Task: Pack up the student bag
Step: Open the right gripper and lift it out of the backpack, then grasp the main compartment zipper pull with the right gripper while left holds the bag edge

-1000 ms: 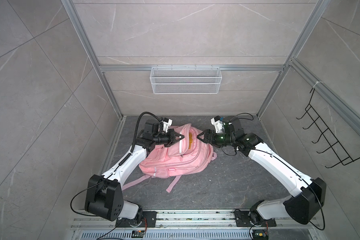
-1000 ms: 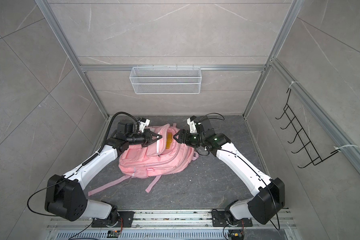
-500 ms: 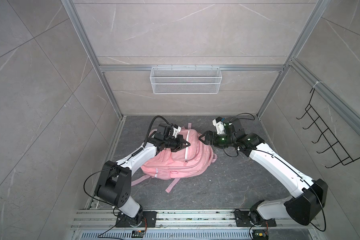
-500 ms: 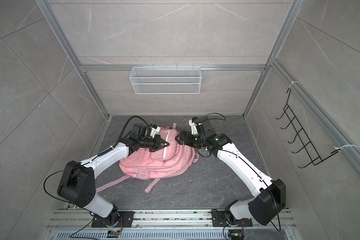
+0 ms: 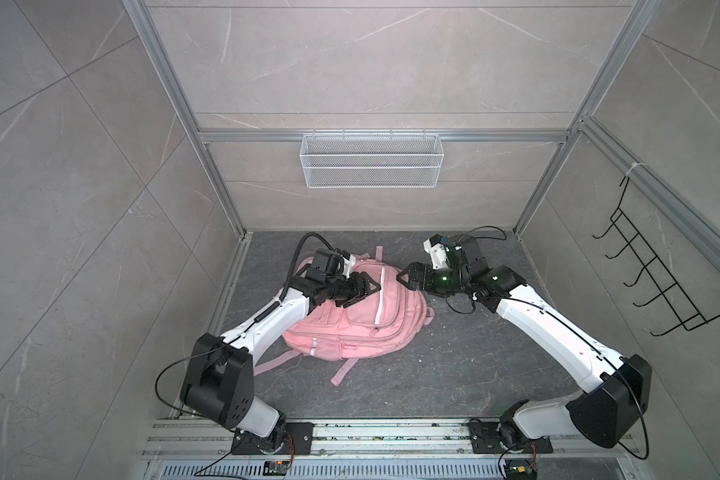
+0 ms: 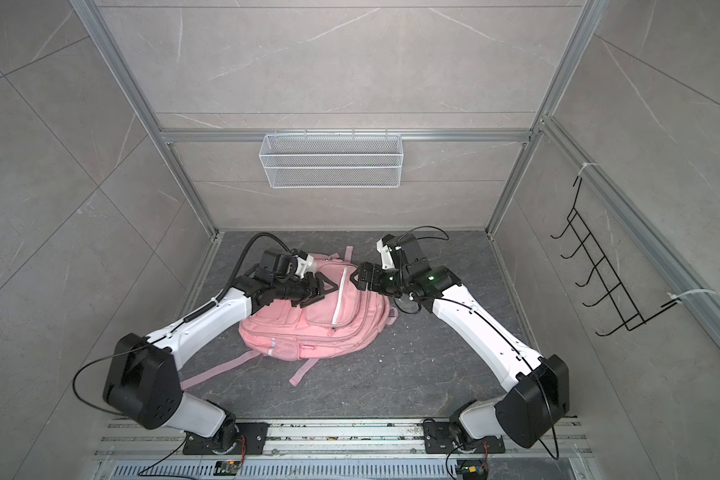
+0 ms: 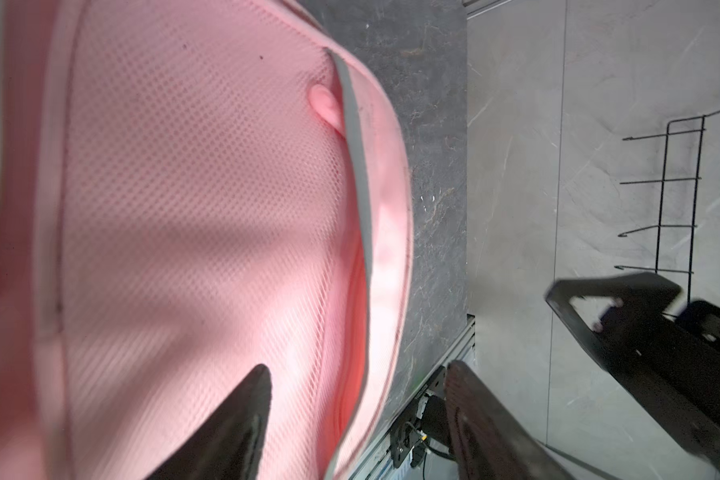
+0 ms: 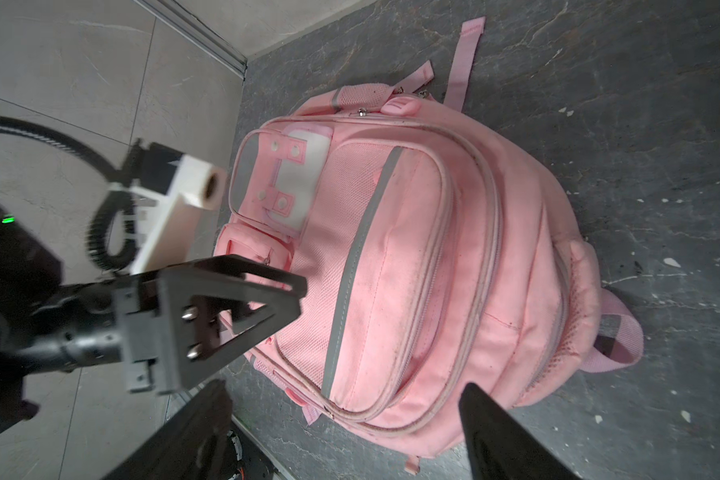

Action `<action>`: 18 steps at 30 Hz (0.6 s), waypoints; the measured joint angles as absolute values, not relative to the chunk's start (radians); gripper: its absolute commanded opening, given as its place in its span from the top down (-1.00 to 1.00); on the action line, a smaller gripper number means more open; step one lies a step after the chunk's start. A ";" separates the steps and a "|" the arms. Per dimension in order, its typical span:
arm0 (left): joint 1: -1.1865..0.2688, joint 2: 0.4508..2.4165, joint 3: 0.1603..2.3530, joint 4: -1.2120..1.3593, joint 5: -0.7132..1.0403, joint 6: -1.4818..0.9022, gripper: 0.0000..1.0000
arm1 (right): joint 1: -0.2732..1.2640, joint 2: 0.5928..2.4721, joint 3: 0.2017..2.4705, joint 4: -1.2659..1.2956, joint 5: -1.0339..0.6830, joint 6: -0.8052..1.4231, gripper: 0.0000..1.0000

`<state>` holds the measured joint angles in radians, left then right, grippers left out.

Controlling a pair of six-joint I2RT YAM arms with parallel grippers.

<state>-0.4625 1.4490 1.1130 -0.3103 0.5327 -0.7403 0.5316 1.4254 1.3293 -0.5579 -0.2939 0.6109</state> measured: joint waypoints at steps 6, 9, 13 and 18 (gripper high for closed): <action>-0.424 1.285 1.061 -0.407 0.504 -0.732 -0.46 | 0.532 1.444 1.327 -0.558 -0.294 0.604 -0.99; -0.407 1.284 1.013 -0.430 0.490 -0.734 -0.46 | 0.533 1.449 1.326 -0.561 -0.293 0.601 -1.00; -0.399 1.341 0.965 -0.442 0.458 -0.744 -0.43 | 0.540 1.459 1.326 -0.570 -0.290 0.601 -0.99; -0.400 1.414 0.969 -0.411 0.448 -0.747 -0.31 | 0.547 1.463 1.305 -0.565 -0.286 0.602 -0.99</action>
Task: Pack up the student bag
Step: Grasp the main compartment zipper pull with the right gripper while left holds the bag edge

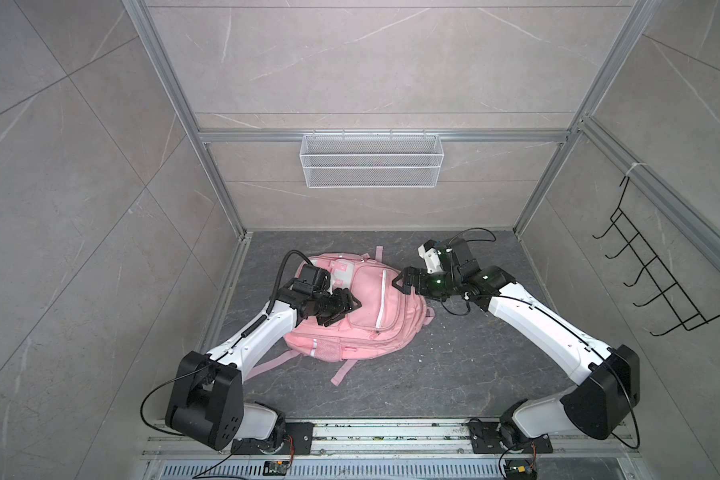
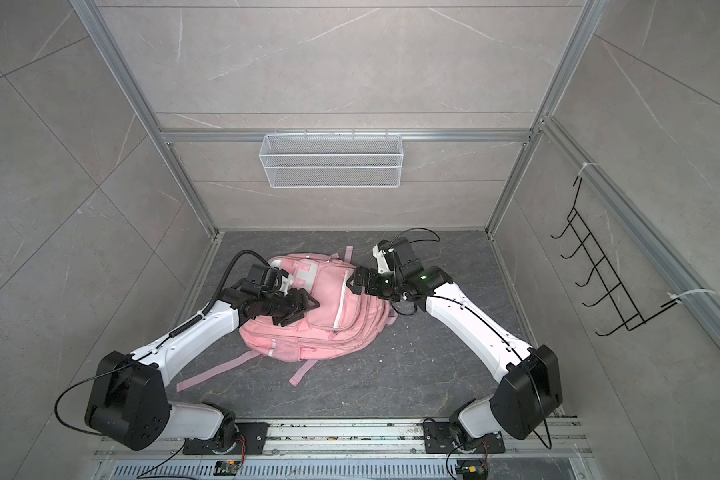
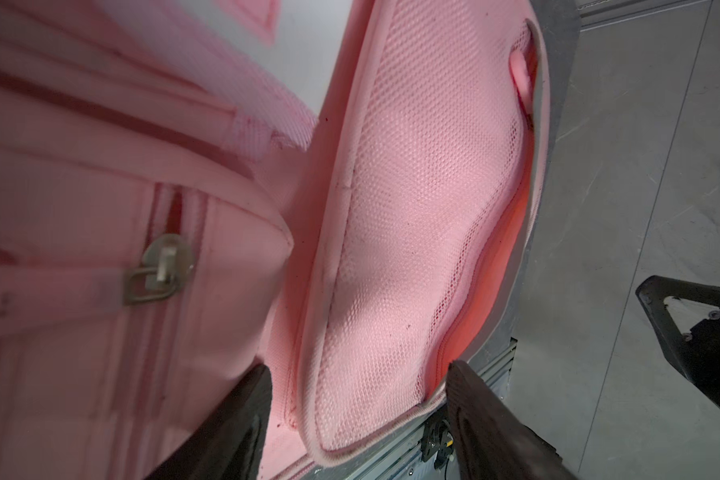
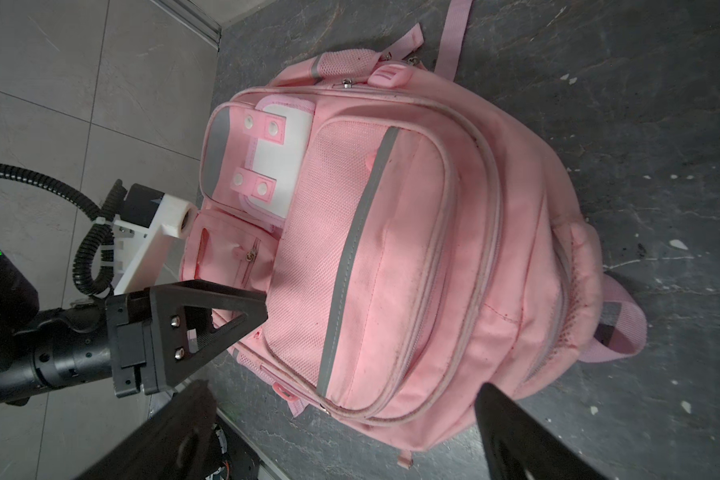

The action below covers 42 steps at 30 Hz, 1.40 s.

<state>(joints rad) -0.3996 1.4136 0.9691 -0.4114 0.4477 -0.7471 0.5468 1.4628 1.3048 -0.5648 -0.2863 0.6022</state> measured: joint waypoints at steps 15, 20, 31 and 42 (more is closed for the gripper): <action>-0.401 1.533 0.976 -0.318 0.455 -0.773 1.00 | 0.560 1.462 1.213 -0.566 -0.268 0.604 -0.95; -0.402 1.533 0.976 -0.306 0.468 -0.782 1.00 | 0.651 1.463 1.185 -0.600 -0.245 0.551 -0.82; -0.402 1.521 0.978 -0.230 0.502 -0.920 1.00 | 0.823 1.607 1.185 -0.630 -0.187 0.514 -0.19; -0.405 1.521 0.974 -0.170 0.505 -1.023 1.00 | 0.815 1.631 1.182 -0.512 -0.161 0.608 -0.04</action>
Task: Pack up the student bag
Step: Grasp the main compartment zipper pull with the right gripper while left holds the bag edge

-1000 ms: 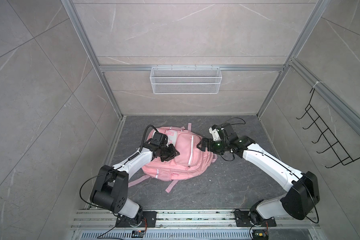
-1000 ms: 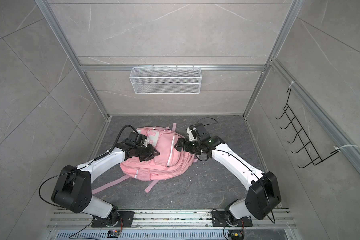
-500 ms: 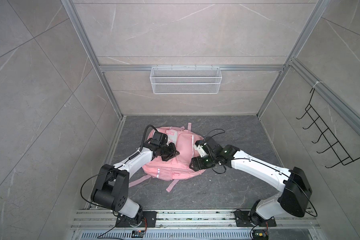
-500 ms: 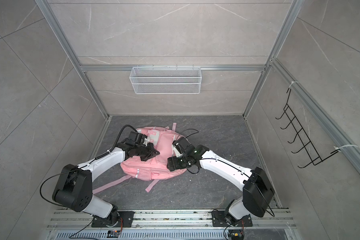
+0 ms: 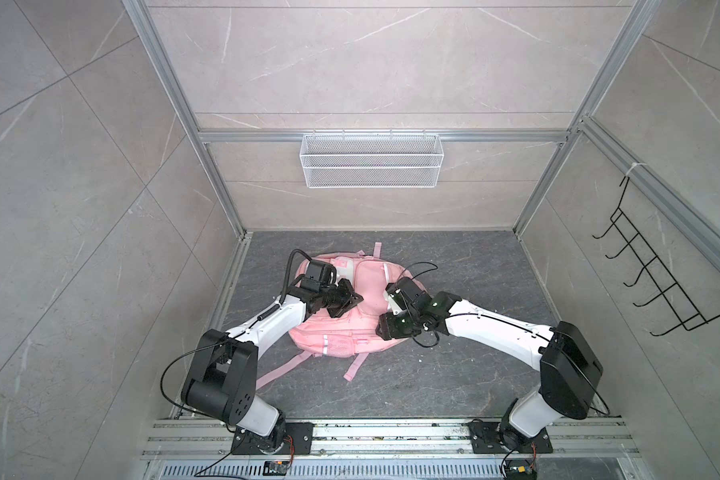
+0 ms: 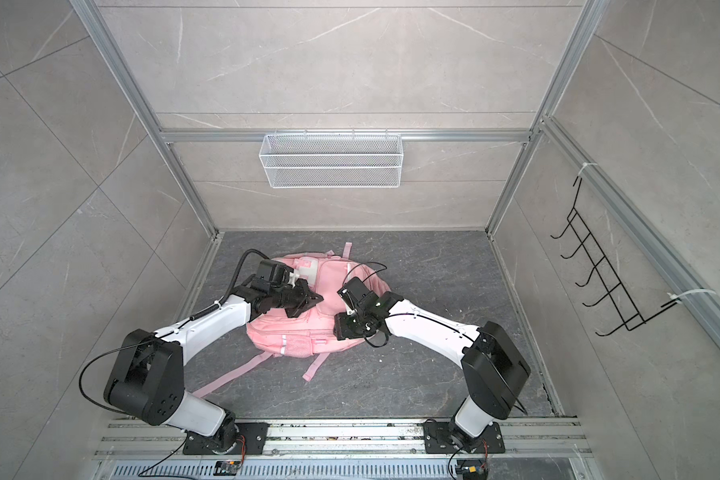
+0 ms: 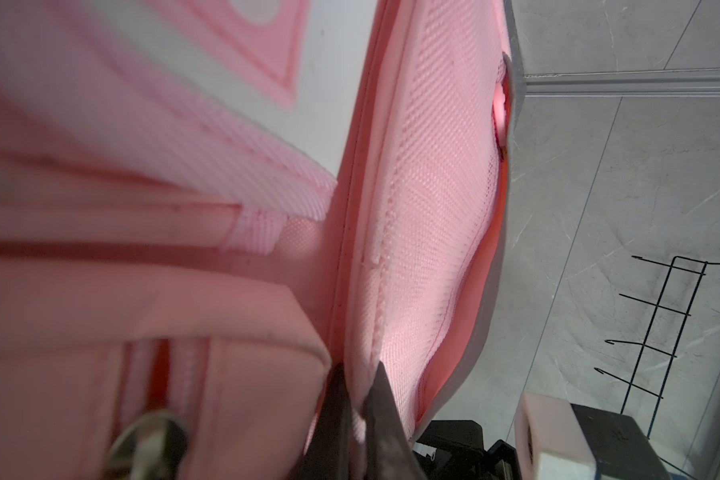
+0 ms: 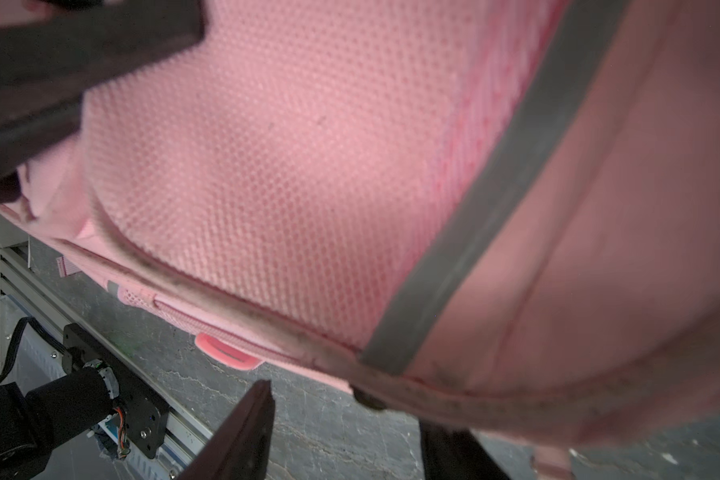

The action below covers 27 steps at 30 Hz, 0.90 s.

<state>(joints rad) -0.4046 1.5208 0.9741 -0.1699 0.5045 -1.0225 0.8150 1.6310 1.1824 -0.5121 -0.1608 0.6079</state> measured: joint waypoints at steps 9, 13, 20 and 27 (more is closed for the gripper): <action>-0.416 1.511 0.957 -0.131 0.493 -1.050 1.00 | 0.744 1.631 1.105 -0.386 -0.195 0.664 0.32; -0.416 1.505 0.953 -0.124 0.489 -1.057 1.00 | 0.744 1.622 1.086 -0.351 -0.203 0.660 0.51; -0.416 1.504 0.947 -0.109 0.491 -1.066 1.00 | 0.745 1.569 1.031 -0.304 -0.204 0.629 0.86; -0.414 1.504 0.947 -0.101 0.504 -1.067 1.00 | 0.743 1.519 0.999 -0.301 -0.168 0.610 1.00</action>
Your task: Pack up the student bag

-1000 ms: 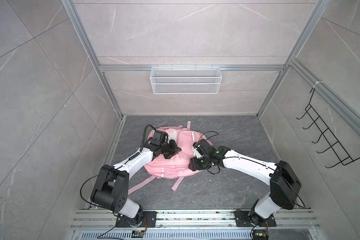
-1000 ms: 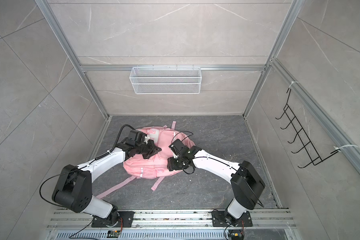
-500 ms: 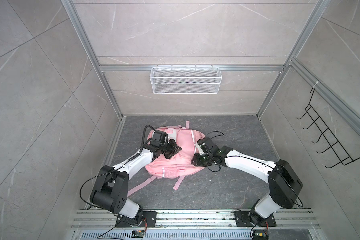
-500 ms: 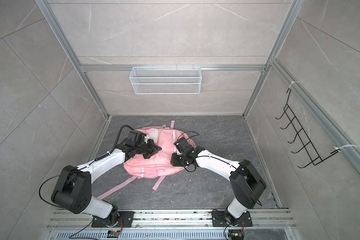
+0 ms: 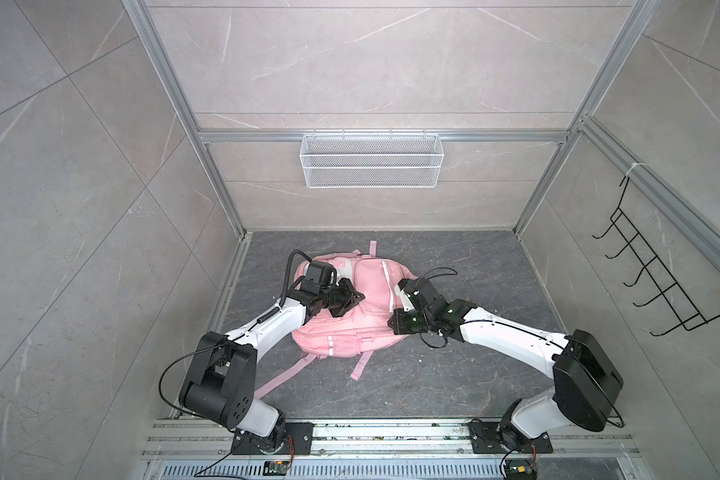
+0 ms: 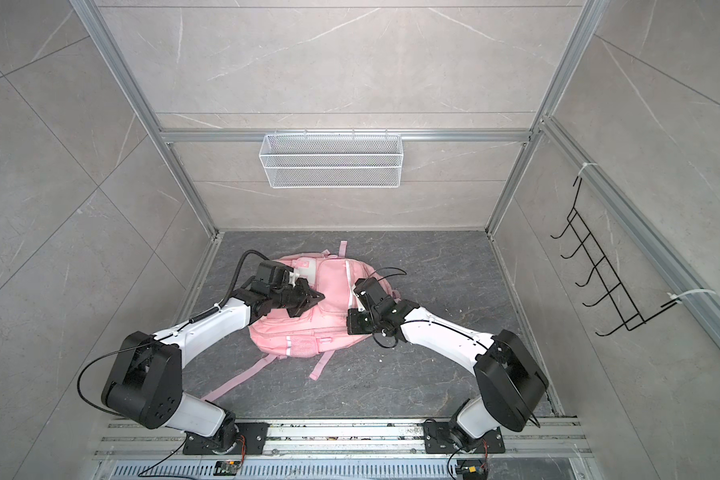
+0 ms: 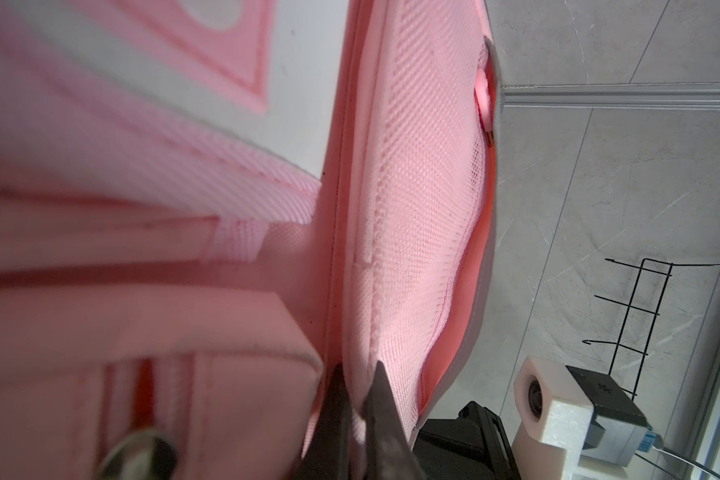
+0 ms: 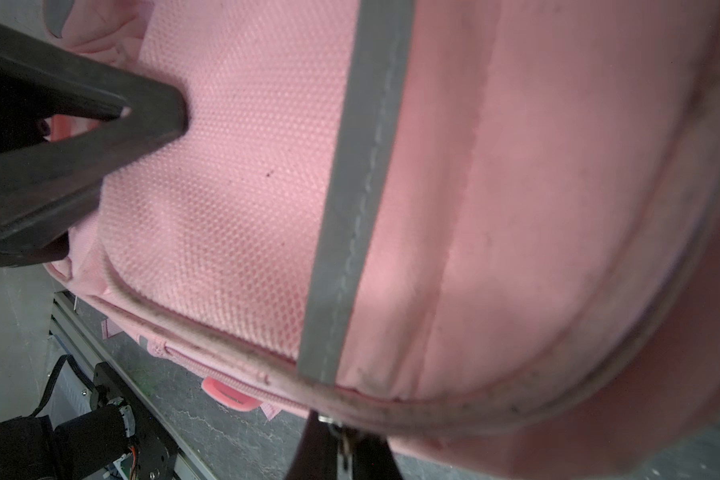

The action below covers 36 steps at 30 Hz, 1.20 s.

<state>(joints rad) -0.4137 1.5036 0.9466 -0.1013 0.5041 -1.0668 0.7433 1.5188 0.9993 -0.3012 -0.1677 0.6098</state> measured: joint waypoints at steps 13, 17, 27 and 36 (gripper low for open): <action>-0.410 1.464 0.987 -0.254 0.490 -0.872 1.00 | 0.634 1.459 0.953 -0.329 -0.196 0.588 1.00; -0.410 1.442 0.987 -0.298 0.483 -0.810 1.00 | 0.608 1.459 0.968 -0.355 -0.234 0.547 1.00; -0.410 1.428 1.026 -0.400 0.472 -0.676 1.00 | 0.602 1.473 1.061 -0.475 -0.250 0.227 1.00; -0.393 1.466 1.113 -0.516 0.474 -0.577 -0.42 | 0.635 1.515 1.129 -0.582 -0.156 0.070 1.00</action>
